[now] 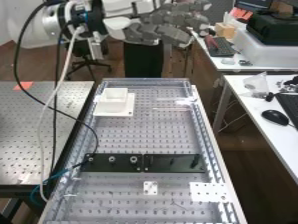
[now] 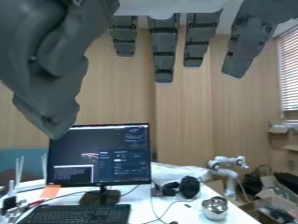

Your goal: Grab the chopstick and place it in the clear container

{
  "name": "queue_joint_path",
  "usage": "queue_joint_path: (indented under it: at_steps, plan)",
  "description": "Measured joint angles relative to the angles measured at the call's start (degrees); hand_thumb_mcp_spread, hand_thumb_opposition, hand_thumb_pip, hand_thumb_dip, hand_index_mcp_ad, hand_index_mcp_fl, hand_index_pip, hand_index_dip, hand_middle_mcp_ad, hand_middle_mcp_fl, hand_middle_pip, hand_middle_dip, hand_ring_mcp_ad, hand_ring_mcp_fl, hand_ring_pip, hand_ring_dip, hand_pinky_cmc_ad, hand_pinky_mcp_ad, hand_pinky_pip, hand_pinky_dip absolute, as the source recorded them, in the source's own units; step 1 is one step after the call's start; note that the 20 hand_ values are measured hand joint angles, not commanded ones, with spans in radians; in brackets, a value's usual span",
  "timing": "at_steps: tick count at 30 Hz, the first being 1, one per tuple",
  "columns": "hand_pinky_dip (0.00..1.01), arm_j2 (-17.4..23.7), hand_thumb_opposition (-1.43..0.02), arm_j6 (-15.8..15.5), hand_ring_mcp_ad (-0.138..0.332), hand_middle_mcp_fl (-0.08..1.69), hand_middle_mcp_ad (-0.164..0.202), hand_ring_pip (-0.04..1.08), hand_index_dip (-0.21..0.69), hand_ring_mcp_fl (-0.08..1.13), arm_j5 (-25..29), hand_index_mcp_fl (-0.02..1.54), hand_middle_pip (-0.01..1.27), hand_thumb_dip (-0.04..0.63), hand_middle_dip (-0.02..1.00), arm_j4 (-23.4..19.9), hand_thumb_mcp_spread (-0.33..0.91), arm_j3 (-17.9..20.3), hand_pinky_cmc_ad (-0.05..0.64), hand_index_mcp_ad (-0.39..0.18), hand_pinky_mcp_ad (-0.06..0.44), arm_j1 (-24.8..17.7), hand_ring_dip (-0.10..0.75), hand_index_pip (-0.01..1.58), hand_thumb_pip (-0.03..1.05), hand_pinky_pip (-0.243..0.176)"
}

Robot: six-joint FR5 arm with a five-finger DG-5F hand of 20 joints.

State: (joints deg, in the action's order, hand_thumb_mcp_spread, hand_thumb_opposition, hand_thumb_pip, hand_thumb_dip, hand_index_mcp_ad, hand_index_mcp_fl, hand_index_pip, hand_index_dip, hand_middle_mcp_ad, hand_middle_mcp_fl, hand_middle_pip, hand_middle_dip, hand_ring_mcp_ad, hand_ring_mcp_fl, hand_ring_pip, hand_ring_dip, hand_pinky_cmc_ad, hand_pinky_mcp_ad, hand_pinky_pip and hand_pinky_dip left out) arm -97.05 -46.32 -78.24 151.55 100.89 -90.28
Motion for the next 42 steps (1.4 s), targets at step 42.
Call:
queue_joint_path:
  at_steps: [42]
  plan:
    - [0.31,-1.46,-0.91,0.19,0.133,0.2,0.112,0.11,-0.108,0.01,-3.26,0.03,0.1,0.093,0.33,2.16,-0.1,-2.4,0.396,-0.101,0.344,0.51,0.183,0.1,0.96,-0.108]
